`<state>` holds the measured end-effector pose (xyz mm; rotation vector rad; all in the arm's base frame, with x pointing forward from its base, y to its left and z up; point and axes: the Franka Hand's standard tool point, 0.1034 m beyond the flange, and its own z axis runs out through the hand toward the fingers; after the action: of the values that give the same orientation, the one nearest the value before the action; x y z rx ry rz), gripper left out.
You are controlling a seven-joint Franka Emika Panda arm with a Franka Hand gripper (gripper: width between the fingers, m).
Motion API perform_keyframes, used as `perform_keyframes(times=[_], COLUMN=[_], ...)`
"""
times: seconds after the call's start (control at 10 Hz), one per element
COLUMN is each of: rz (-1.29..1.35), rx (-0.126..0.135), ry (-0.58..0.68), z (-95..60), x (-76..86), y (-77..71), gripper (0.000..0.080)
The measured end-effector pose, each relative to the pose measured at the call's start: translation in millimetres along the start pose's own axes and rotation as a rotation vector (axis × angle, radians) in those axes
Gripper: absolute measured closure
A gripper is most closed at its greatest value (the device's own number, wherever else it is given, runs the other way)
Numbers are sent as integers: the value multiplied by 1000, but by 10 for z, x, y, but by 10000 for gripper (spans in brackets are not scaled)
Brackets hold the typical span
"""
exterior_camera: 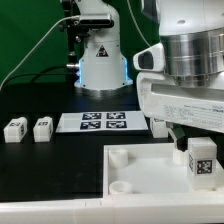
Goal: Assemble one leg
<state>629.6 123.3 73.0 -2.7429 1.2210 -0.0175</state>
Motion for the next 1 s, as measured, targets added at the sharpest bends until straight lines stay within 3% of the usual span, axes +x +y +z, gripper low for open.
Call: perform_keyframes(times=[0.3,0.5,0.6,0.7,0.8,1.0], rz=[-320,-684,-691,-625,-628,-426], rx=[-10,-50,-50,-49,-50,-49], ry=[5,15,16,16,16,20], z=[6,-15,-14,-9,-8,-1], x=[20,5,-12,-7,-4,19], y=[17,-16,-32,-21,-19,10], gripper=[150,150,150,271,271,498])
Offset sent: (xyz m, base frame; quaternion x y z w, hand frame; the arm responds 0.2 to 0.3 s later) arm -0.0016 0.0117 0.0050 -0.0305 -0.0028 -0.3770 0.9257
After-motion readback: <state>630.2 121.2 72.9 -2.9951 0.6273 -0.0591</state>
